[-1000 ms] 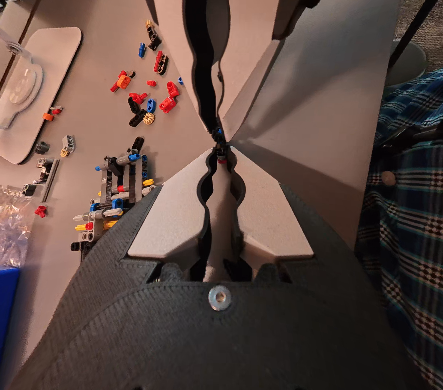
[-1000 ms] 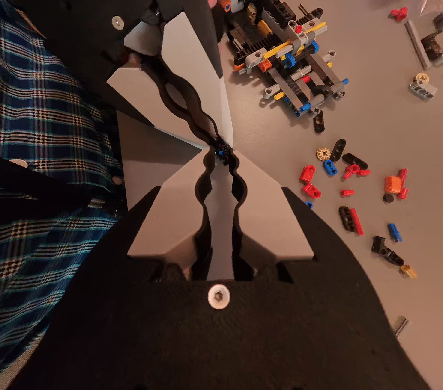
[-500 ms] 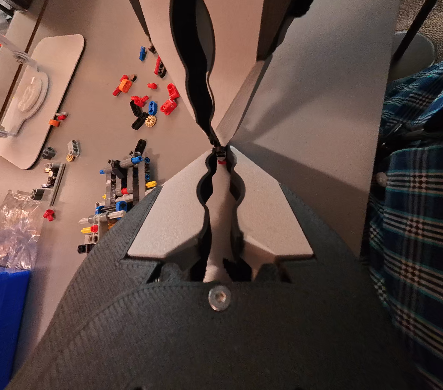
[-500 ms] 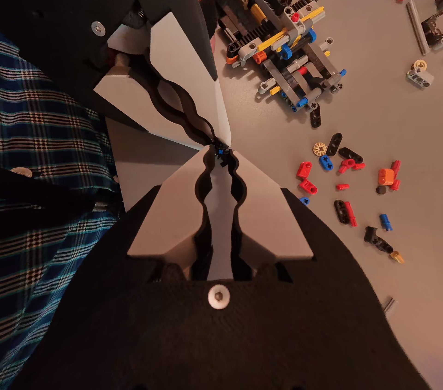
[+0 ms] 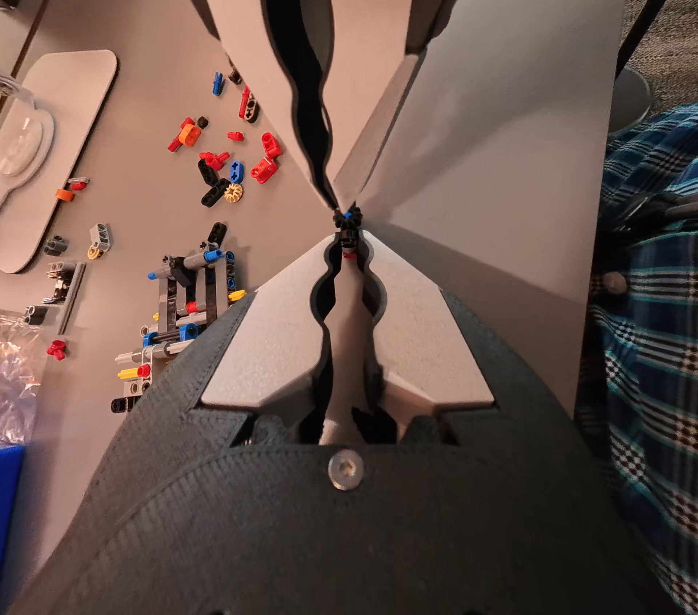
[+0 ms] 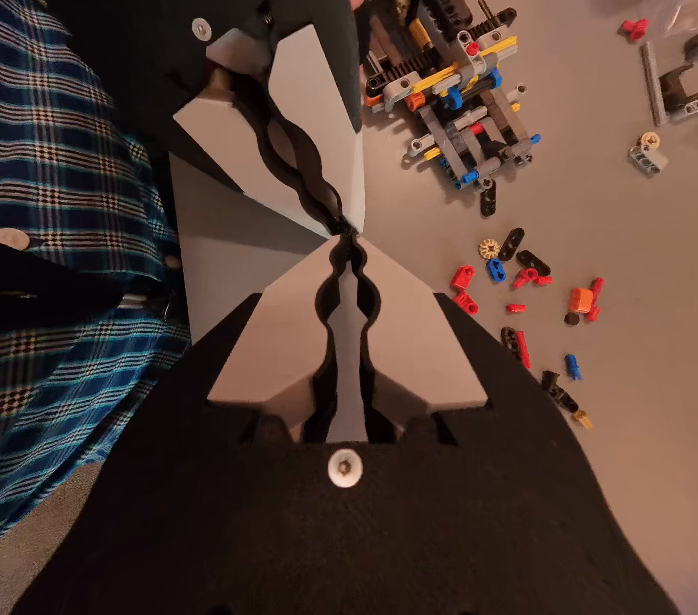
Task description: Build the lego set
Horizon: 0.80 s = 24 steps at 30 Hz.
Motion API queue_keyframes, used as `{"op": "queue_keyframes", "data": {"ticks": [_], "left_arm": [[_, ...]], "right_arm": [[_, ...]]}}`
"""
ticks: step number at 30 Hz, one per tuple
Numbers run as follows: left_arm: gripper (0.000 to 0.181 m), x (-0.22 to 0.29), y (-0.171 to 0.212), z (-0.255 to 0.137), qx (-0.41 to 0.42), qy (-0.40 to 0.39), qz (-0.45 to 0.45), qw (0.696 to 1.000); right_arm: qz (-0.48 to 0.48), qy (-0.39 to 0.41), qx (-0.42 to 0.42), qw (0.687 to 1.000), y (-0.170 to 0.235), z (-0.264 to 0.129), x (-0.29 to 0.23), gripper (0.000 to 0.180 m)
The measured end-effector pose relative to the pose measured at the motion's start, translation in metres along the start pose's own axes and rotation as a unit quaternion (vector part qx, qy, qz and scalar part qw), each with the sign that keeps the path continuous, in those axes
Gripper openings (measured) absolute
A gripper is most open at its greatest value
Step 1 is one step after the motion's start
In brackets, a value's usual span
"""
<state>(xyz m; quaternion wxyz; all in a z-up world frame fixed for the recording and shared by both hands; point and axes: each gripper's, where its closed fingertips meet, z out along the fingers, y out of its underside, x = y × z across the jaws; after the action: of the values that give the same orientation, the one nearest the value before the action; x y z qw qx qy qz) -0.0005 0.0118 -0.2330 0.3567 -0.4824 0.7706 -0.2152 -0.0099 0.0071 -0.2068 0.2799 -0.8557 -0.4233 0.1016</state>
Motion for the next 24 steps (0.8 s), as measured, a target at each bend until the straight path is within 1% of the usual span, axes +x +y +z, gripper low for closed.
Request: {"op": "queue_keyframes", "data": {"ticks": [1,13,18,19,20,21,22,24], "left_arm": [[0.006,0.001,0.0,0.0,0.0,0.004,-0.002,1.0],[0.006,0.0,0.0,0.001,-0.013,0.019,-0.013,1.0],[0.006,0.0,-0.001,0.002,-0.006,0.018,-0.014,1.0],[0.006,0.001,-0.002,0.002,-0.002,0.015,-0.012,1.0],[0.006,0.001,-0.002,0.002,0.0,0.01,-0.009,1.0],[0.006,0.002,-0.002,0.002,0.002,0.007,-0.004,1.0],[0.007,0.004,-0.003,0.001,0.003,0.01,-0.003,1.0],[0.02,0.005,-0.004,-0.002,0.012,0.015,-0.009,1.0]], "right_arm": [[-0.004,-0.003,0.0,1.0,-0.001,0.001,-0.001,0.0],[-0.019,0.001,-0.013,1.0,0.004,0.005,0.003,0.0],[-0.001,-0.007,0.006,1.0,0.001,0.003,0.003,0.0],[0.013,-0.01,0.032,0.999,-0.006,-0.003,0.004,0.002],[0.025,-0.005,0.045,0.999,-0.008,-0.009,0.006,0.01],[0.031,0.0,0.039,0.999,-0.004,-0.011,0.008,0.009],[0.039,0.005,0.028,0.999,0.003,-0.01,0.009,0.01],[0.043,-0.003,0.013,0.999,0.015,-0.004,0.004,0.007]]}}
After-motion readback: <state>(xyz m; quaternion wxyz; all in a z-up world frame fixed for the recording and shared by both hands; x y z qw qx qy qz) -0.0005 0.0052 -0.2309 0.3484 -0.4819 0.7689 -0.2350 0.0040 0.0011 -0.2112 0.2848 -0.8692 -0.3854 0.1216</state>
